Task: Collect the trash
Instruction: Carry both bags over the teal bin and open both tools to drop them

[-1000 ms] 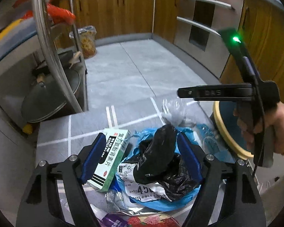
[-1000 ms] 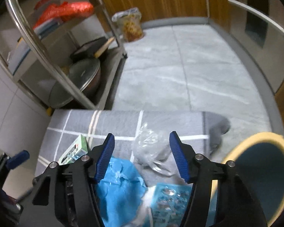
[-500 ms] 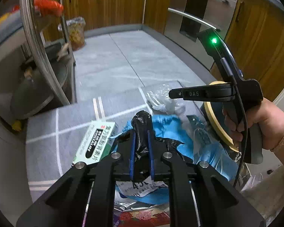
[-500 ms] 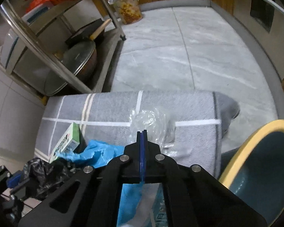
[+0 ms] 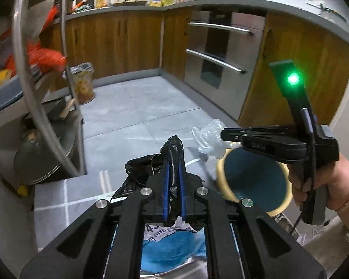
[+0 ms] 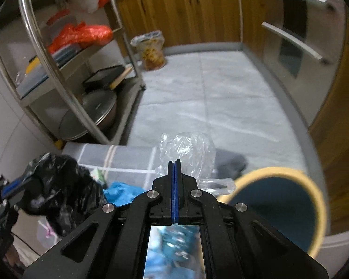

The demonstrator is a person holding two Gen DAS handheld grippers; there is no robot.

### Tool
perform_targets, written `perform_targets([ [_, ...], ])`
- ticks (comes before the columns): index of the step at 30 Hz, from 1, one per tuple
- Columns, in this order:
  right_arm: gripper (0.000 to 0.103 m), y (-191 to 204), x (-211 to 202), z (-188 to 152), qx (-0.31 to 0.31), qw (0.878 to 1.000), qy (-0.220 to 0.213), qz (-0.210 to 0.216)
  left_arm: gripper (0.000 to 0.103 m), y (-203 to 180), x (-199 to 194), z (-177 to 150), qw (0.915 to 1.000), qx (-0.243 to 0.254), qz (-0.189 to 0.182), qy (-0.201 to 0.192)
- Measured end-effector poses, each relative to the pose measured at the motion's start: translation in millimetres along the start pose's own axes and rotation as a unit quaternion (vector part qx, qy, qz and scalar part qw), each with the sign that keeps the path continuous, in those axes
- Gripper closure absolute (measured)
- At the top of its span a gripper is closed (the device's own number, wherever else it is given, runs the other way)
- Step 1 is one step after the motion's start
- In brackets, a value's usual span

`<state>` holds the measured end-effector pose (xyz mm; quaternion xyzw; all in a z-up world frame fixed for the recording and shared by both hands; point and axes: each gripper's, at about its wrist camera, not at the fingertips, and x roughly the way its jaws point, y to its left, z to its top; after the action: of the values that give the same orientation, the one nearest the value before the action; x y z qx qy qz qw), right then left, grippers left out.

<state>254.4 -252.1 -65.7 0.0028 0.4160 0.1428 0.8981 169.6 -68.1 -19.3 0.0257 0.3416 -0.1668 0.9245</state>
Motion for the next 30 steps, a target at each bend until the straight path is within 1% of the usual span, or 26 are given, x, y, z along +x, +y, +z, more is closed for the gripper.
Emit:
perform_targets([
  [2, 0.102, -12, -16, -6, 0.001, 1.0, -0.008, -0.011, 0.096, -12, 2, 3, 0.9999, 0.005, -0.013, -0.001],
  [6, 0.102, -43, -49, -22, 0.014, 0.999, -0.017, -0.039, 0.096, -49, 11, 7, 0.9989, 0.031, -0.036, -0.002],
  [11, 0.102, -99, -71, -38, 0.083, 0.995, -0.011, -0.053, 0.096, -84, 27, 5, 0.9969, 0.047, -0.062, 0.009],
  [13, 0.102, -116, -73, -44, 0.105, 0.993, 0.001, -0.058, 0.096, -99, 35, 2, 0.9954, 0.049, -0.08, 0.018],
  [17, 0.102, -143, -71, -61, 0.14, 0.988, 0.027, -0.065, 0.096, -128, 53, -6, 0.9923, 0.062, -0.103, 0.032],
  [20, 0.102, -153, -66, -71, 0.145, 0.986, 0.045, -0.069, 0.096, -142, 66, -10, 0.9904, 0.059, -0.119, 0.04],
  [22, 0.102, -157, -62, -78, 0.138, 0.986, 0.057, -0.079, 0.096, -150, 75, -12, 0.9898, 0.059, -0.122, 0.045],
  [25, 0.102, -161, -59, -83, 0.134, 0.986, 0.06, -0.084, 0.096, -160, 87, -16, 0.9884, 0.064, -0.127, 0.054],
  [30, 0.102, -176, -58, -91, 0.149, 0.984, 0.063, -0.079, 0.096, -173, 99, -23, 0.986, 0.088, -0.126, 0.064],
])
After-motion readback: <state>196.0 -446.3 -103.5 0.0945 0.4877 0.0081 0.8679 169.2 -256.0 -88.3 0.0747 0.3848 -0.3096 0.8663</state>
